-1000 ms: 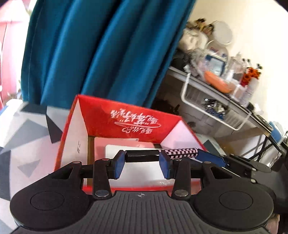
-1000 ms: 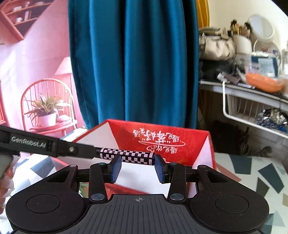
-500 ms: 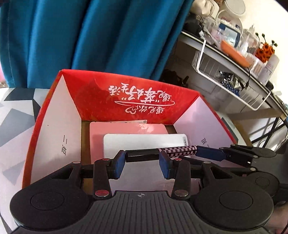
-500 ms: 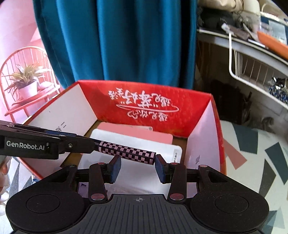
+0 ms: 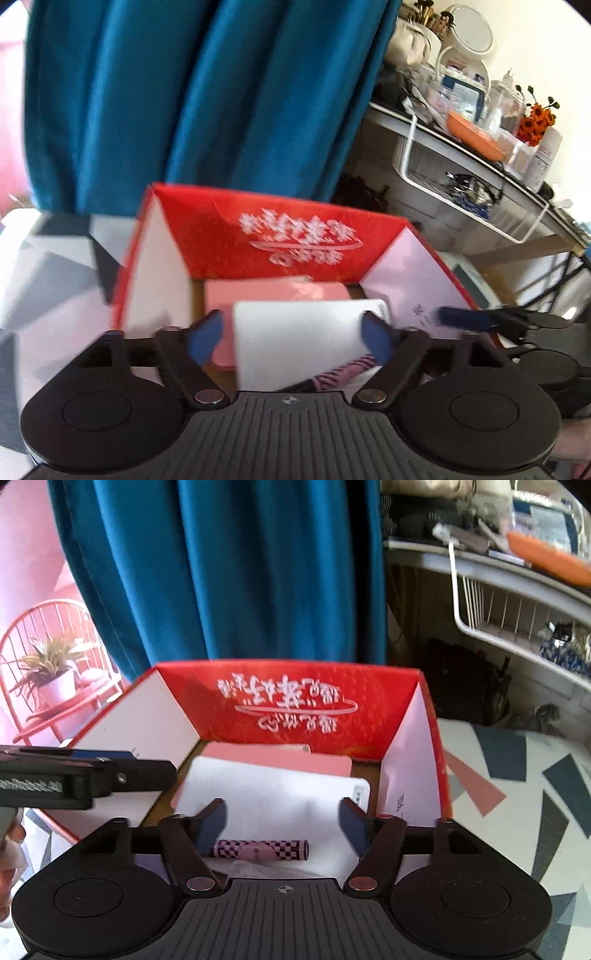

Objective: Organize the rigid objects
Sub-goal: 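Lower the checkered pen into the red box and open the left tool, then withdraw the left tool from the red box back over the table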

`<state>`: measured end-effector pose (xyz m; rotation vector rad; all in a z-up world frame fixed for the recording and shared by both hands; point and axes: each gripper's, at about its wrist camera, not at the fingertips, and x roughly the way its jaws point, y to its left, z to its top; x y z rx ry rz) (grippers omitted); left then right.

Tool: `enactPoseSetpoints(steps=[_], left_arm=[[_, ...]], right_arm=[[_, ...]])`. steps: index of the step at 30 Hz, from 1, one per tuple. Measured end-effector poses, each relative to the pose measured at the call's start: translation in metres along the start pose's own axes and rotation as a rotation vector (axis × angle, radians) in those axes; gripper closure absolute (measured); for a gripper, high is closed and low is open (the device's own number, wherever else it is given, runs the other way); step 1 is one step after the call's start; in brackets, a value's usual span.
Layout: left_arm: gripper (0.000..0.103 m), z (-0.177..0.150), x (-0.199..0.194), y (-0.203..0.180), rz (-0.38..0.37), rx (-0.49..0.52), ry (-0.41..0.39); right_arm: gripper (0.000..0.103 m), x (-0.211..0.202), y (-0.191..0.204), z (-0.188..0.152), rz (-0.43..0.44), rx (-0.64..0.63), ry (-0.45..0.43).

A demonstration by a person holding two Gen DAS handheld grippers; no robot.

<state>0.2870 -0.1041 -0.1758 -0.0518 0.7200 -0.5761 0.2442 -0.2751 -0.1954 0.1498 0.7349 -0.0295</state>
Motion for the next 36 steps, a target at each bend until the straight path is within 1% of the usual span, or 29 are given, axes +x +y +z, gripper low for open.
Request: enactPoseSetpoints(steps=[1, 3, 5, 8, 10, 12, 16, 18, 21, 25, 27, 28, 29, 31, 32, 34, 36], left_arm=[[0.007, 0.000, -0.006, -0.001, 0.023, 0.006, -0.013], [0.006, 0.001, -0.018, -0.002, 0.033, 0.008, -0.034], [0.000, 0.001, -0.029, -0.003, 0.058, 0.008, -0.044], [0.000, -0.002, -0.042, -0.004, 0.116, 0.015, -0.049], [0.000, -0.005, -0.048, -0.004, 0.137, 0.024, -0.059], [0.000, -0.011, -0.054, -0.003, 0.153, 0.031, -0.074], [0.000, -0.025, -0.069, -0.007, 0.154, 0.068, -0.131], [0.000, -0.031, -0.075, -0.008, 0.157, 0.072, -0.136], [0.000, -0.040, -0.081, -0.007, 0.142, 0.046, -0.135], [0.000, -0.054, -0.086, -0.005, 0.143, 0.034, -0.139], [0.000, -0.063, -0.088, 0.002, 0.110, -0.007, -0.159], [0.000, -0.068, -0.089, 0.004, 0.113, -0.018, -0.164], [0.000, -0.073, -0.088, 0.006, 0.139, -0.015, -0.162], [0.000, -0.084, -0.086, 0.008, 0.184, 0.007, -0.150], [0.000, -0.088, -0.086, 0.010, 0.195, 0.012, -0.142], [0.000, -0.096, -0.084, 0.013, 0.239, 0.020, -0.121], [0.000, -0.103, -0.079, 0.014, 0.276, 0.036, -0.081]], right_arm=[[0.006, -0.006, 0.002, -0.001, 0.000, -0.011, -0.024], [0.001, -0.016, 0.001, -0.001, 0.007, -0.013, -0.061], [0.000, -0.024, -0.001, -0.002, 0.000, 0.000, -0.086], [0.000, -0.037, -0.006, -0.004, -0.002, 0.030, -0.119], [0.000, -0.045, -0.010, -0.008, -0.011, 0.054, -0.137], [0.000, -0.056, -0.014, -0.016, -0.010, 0.075, -0.181], [0.000, -0.073, -0.022, -0.034, -0.026, 0.136, -0.258], [0.000, -0.083, -0.025, -0.046, -0.021, 0.165, -0.304], [0.000, -0.094, -0.025, -0.062, -0.029, 0.179, -0.350], [0.000, -0.099, -0.026, -0.083, -0.065, 0.182, -0.348], [0.000, -0.099, -0.027, -0.092, -0.074, 0.182, -0.347], [0.000, -0.098, -0.028, -0.097, -0.083, 0.179, -0.345], [0.000, -0.097, -0.029, -0.101, -0.086, 0.182, -0.331], [0.000, -0.094, -0.035, -0.109, -0.028, 0.209, -0.288], [0.000, -0.092, -0.036, -0.114, -0.023, 0.217, -0.280], [0.000, -0.086, -0.034, -0.125, -0.080, 0.192, -0.241], [0.000, -0.078, -0.031, -0.134, -0.126, 0.153, -0.189]])
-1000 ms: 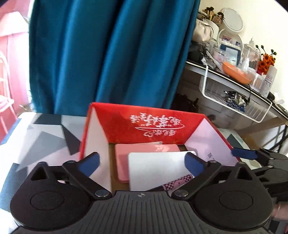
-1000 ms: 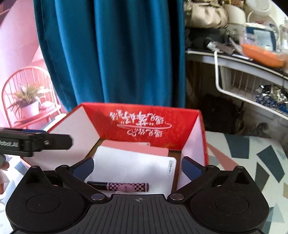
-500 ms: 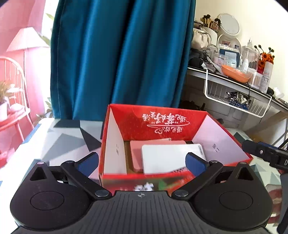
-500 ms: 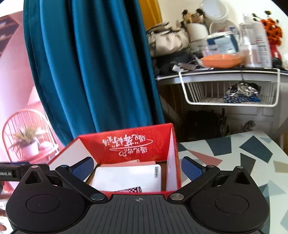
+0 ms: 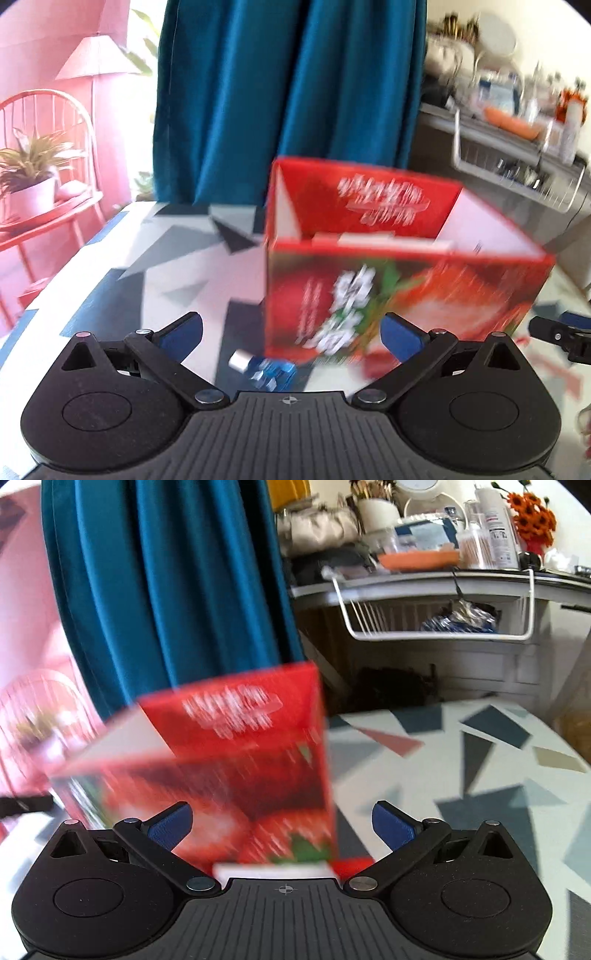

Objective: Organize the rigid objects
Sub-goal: 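Withdraw the left tool from the red box back over the table, then lower the left tool toward the blue bottle while the right tool closes on the white charger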

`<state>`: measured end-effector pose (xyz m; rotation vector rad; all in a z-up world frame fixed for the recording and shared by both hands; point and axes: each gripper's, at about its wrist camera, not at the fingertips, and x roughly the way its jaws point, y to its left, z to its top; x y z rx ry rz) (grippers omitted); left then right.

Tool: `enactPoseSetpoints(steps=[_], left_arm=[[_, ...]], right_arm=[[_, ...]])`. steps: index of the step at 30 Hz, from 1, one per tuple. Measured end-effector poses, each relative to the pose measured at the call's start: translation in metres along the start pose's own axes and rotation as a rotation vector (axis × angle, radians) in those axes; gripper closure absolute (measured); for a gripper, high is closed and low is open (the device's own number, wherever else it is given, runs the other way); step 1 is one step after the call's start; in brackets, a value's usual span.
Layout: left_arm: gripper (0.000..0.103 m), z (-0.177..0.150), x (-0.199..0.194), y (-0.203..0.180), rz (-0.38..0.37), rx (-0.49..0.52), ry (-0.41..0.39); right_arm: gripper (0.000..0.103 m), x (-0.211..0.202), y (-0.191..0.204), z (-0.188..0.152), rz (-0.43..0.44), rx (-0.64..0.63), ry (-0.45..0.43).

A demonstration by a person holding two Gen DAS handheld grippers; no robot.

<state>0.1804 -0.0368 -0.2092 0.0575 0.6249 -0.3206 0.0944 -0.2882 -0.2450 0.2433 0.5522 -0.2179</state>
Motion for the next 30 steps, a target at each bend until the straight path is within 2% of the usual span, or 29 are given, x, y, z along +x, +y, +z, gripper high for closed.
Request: enactPoseSetpoints(steps=[4, 7, 8, 10, 18, 26, 30], left_arm=[[0.000, -0.014, 0.007, 0.005, 0.009, -0.016, 0.067], [0.000, -0.023, 0.013, 0.007, 0.013, -0.033, 0.105], [0.000, -0.024, 0.013, 0.007, 0.012, -0.040, 0.116], [0.000, -0.027, 0.016, 0.007, 0.012, -0.045, 0.134], [0.000, -0.035, 0.019, 0.004, 0.011, -0.041, 0.163], [0.000, -0.038, 0.023, 0.001, 0.002, -0.027, 0.174], [0.000, -0.040, 0.024, 0.001, -0.002, -0.031, 0.183]], right_arm=[[0.001, 0.006, -0.001, -0.025, -0.045, -0.046, 0.023], [0.009, 0.012, -0.003, -0.034, -0.041, -0.061, 0.056], [0.015, 0.012, -0.004, -0.034, -0.036, -0.053, 0.061], [0.017, 0.015, -0.003, -0.031, -0.033, -0.041, 0.061], [0.036, 0.030, 0.000, -0.029, -0.055, -0.026, 0.096], [0.043, 0.035, 0.004, -0.032, -0.056, -0.067, 0.094], [0.055, 0.032, 0.006, -0.033, -0.041, -0.070, 0.082]])
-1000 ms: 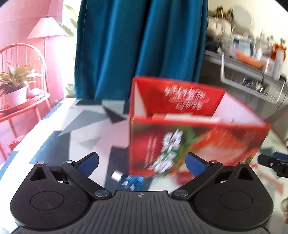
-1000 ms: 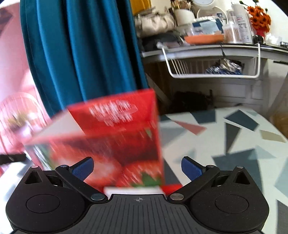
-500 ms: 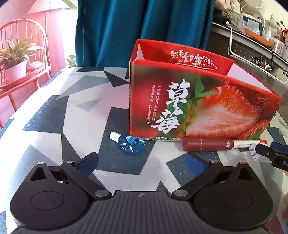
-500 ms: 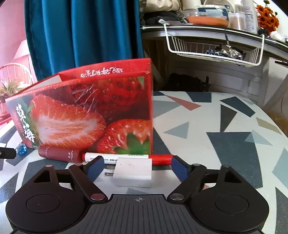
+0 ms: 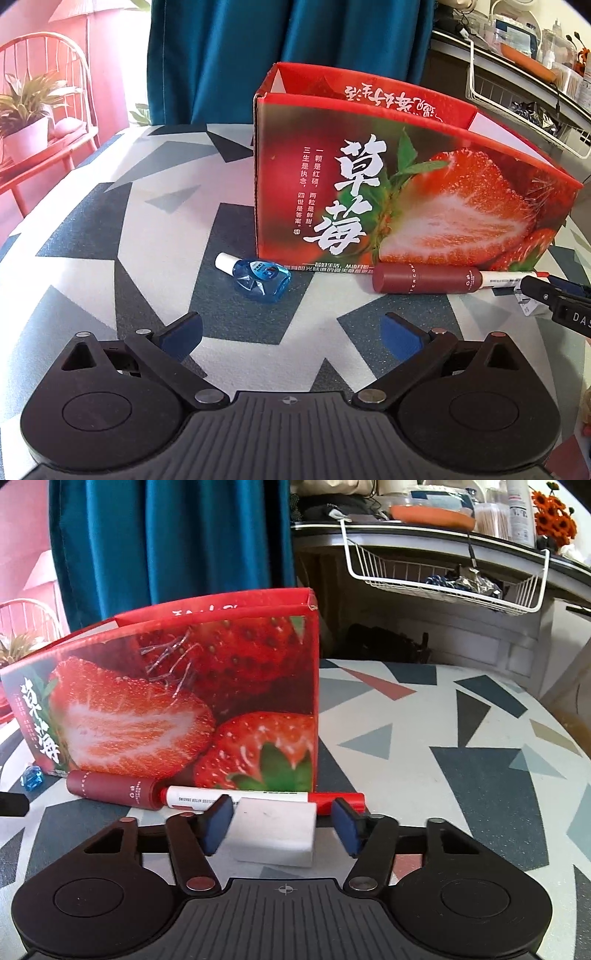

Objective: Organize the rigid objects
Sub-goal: 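Lower the left tool toward the blue bottle while the right tool closes on the white charger, then close the left tool on the small blue bottle and lift it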

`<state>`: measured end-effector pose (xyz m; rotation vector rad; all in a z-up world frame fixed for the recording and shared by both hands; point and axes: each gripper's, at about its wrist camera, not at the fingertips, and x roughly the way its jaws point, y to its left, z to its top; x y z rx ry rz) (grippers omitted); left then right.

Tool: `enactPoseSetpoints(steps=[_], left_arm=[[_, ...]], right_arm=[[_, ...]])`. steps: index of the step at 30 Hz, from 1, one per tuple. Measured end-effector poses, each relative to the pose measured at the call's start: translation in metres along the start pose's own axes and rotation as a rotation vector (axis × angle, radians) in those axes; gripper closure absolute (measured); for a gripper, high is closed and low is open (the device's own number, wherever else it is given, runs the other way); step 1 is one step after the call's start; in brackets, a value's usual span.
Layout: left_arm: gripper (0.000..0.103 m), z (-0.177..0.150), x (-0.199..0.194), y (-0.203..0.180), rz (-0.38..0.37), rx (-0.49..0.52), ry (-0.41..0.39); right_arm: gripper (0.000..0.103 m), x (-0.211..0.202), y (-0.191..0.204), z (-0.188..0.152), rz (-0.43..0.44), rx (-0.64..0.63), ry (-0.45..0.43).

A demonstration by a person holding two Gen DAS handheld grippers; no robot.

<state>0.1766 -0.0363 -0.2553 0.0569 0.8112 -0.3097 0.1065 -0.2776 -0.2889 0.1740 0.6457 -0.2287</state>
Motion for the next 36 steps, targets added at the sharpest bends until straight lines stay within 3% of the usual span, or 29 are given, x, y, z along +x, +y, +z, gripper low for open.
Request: enactPoseSetpoints(steps=[17, 25, 31, 35, 36], left_arm=[[0.000, -0.001, 0.003, 0.007, 0.000, -0.038, 0.011], [0.003, 0.008, 0.005, 0.024, 0.003, -0.121, -0.009], [0.014, 0.020, 0.013, 0.038, -0.040, -0.156, -0.032], [0.041, 0.025, 0.027, 0.042, -0.077, -0.203, 0.010], [0.042, 0.026, 0.029, 0.040, -0.081, -0.198, 0.011]], right_arm=[[0.060, -0.003, -0.006, -0.002, 0.032, 0.046, 0.004], [0.060, -0.003, -0.006, -0.003, 0.031, 0.040, 0.002], [0.060, -0.003, -0.004, -0.003, 0.028, 0.029, 0.002], [0.060, -0.003, -0.004, -0.003, 0.030, 0.029, 0.001], [0.060, -0.003, -0.003, -0.002, 0.030, 0.028, 0.001]])
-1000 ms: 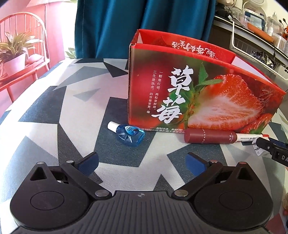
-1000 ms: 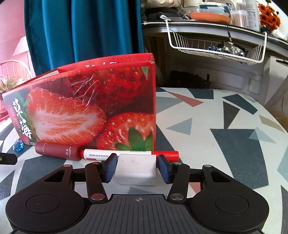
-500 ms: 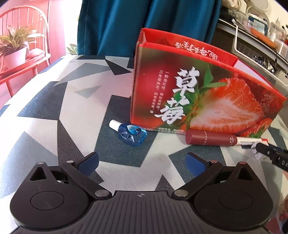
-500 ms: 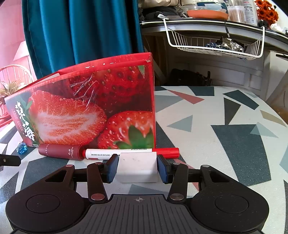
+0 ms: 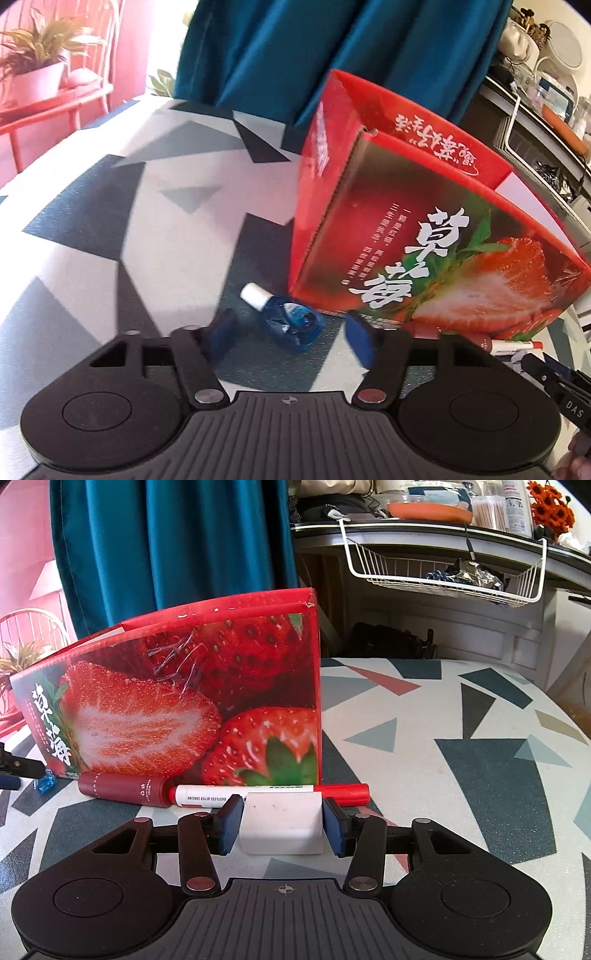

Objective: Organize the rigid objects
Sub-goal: 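Close the left tool on the small blue bottle and lift it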

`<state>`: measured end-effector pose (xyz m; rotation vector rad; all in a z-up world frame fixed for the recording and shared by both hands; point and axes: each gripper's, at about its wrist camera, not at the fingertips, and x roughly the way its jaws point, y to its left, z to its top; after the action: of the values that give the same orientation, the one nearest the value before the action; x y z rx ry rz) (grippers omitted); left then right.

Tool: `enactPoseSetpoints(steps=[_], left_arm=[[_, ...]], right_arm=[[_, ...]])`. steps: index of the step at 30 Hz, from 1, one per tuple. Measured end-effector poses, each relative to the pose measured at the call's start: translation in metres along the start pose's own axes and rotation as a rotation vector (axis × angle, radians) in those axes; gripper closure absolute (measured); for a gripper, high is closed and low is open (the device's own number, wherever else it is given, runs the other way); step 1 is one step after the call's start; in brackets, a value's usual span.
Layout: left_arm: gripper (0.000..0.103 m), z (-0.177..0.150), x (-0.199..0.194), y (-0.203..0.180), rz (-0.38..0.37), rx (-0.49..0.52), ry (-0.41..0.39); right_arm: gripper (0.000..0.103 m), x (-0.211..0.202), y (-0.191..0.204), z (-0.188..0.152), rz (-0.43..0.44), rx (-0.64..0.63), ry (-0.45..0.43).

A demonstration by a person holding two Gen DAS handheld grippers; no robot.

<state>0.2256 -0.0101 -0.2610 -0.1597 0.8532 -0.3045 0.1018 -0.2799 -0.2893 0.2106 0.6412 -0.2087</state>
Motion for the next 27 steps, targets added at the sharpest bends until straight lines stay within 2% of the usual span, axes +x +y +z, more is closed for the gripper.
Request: enactPoseSetpoints(steps=[2, 8, 9, 11, 27], left_arm=[[0.048, 0.000, 0.004, -0.006, 0.002, 0.021, -0.005], [0.049, 0.000, 0.010, -0.017, 0.022, 0.069, -0.019], [0.051, 0.000, 0.010, -0.017, 0.024, 0.072, -0.020], [0.065, -0.001, 0.009, -0.015, 0.027, 0.084, -0.020], [0.065, -0.019, -0.005, -0.017, 0.010, 0.150, -0.037]], right_arm=[[0.060, 0.000, 0.000, 0.000, 0.005, -0.003, 0.001], [0.059, 0.001, 0.000, 0.000, 0.006, -0.004, 0.000], [0.059, 0.001, 0.000, 0.000, 0.006, -0.004, 0.000], [0.059, 0.001, 0.000, 0.000, 0.006, -0.004, 0.000], [0.059, 0.000, 0.001, 0.000, 0.007, -0.004, 0.000]])
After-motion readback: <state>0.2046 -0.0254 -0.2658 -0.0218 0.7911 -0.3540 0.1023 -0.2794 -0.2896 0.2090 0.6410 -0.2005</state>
